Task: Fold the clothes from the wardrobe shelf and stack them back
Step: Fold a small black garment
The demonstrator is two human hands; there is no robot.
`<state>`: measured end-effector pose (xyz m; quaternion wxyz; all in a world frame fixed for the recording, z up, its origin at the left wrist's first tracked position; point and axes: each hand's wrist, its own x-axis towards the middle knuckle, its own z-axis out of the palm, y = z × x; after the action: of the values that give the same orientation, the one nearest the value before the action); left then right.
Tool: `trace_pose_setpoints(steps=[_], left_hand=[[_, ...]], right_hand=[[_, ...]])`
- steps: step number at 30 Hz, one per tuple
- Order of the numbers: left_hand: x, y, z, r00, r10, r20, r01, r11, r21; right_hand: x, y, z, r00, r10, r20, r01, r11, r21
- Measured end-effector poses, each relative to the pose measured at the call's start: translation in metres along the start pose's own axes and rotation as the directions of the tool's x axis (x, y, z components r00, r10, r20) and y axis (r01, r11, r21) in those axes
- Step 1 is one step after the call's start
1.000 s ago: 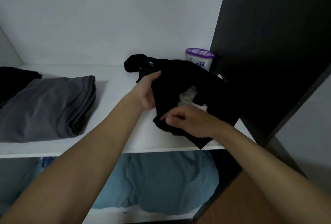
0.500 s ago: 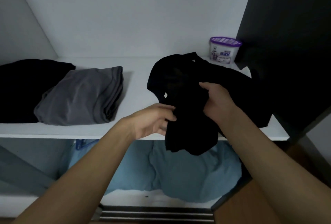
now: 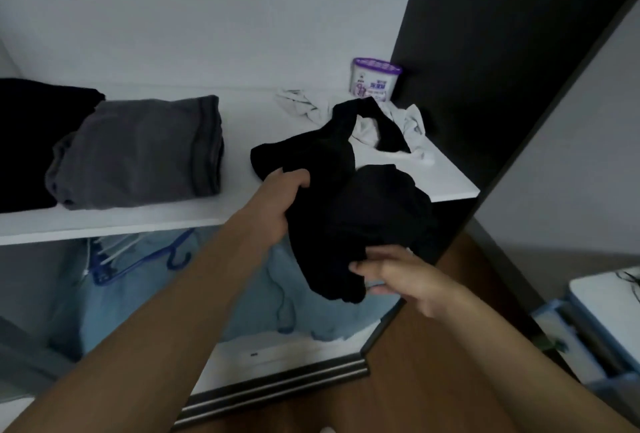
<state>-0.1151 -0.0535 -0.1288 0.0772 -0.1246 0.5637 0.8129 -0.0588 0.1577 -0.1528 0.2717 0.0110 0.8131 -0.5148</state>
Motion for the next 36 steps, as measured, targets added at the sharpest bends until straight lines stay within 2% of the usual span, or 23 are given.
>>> trace_pose_setpoints(steps=[2, 4, 7, 9, 11, 14, 19, 23, 27, 29, 31, 34, 36], left_hand=[[-0.018, -0.011, -0.015, 0.998, 0.003, 0.066, -0.006, 0.999, 0.051], [-0.041, -0.019, -0.03, 0.991, -0.021, 0.131, 0.003, 0.991, 0.131], [-0.076, -0.031, -0.045, 0.975, -0.054, 0.216, -0.006, 0.964, 0.268], [-0.097, -0.043, -0.052, 0.972, -0.076, 0.225, -0.012, 0.93, 0.368], [-0.117, -0.057, -0.06, 0.975, -0.103, 0.196, 0.012, 0.909, 0.416], [-0.146, -0.076, -0.079, 0.98, -0.149, 0.129, 0.092, 0.925, 0.368], [-0.192, -0.109, -0.104, 0.97, -0.221, 0.098, 0.215, 0.974, 0.071], [-0.222, -0.147, -0.081, 0.95, -0.289, 0.115, 0.287, 0.957, 0.032], [-0.239, -0.189, -0.048, 0.97, -0.231, -0.07, 0.239, 0.963, 0.127], [-0.25, -0.207, -0.038, 0.97, -0.222, -0.094, 0.236, 0.953, 0.19], [-0.261, -0.222, -0.026, 0.966, -0.257, -0.016, 0.252, 0.934, 0.254], [-0.276, -0.241, 0.0, 0.94, -0.336, 0.054, 0.31, 0.911, 0.273], [-0.284, -0.25, 0.018, 0.914, -0.404, 0.028, 0.383, 0.885, 0.264]], right_hand=[[-0.008, 0.007, 0.0, 0.982, 0.04, -0.187, -0.031, 0.998, 0.05], [-0.013, 0.006, 0.002, 0.96, 0.097, -0.263, -0.029, 0.968, 0.25], [-0.014, -0.007, 0.017, 0.988, 0.12, -0.102, -0.061, 0.887, 0.459], [-0.016, -0.013, 0.042, 0.998, 0.07, 0.001, -0.062, 0.885, 0.461], [-0.015, -0.013, 0.073, 1.0, 0.017, -0.014, -0.01, 0.906, 0.424], [-0.019, -0.002, 0.11, 0.993, -0.017, -0.12, 0.072, 0.88, 0.47], [-0.045, 0.035, 0.129, 0.999, -0.029, -0.046, 0.052, 0.752, 0.657], [-0.078, 0.075, 0.113, 0.998, -0.009, 0.062, -0.043, 0.617, 0.786], [-0.107, 0.139, 0.078, 0.991, 0.123, 0.059, -0.111, 0.469, 0.876], [-0.115, 0.179, 0.065, 0.966, 0.253, 0.059, -0.179, 0.482, 0.858], [-0.121, 0.215, 0.058, 0.943, 0.33, 0.047, -0.231, 0.546, 0.805], [-0.128, 0.247, 0.052, 0.956, 0.288, 0.058, -0.236, 0.637, 0.734], [-0.141, 0.255, 0.047, 0.966, 0.252, 0.067, -0.217, 0.639, 0.738]])
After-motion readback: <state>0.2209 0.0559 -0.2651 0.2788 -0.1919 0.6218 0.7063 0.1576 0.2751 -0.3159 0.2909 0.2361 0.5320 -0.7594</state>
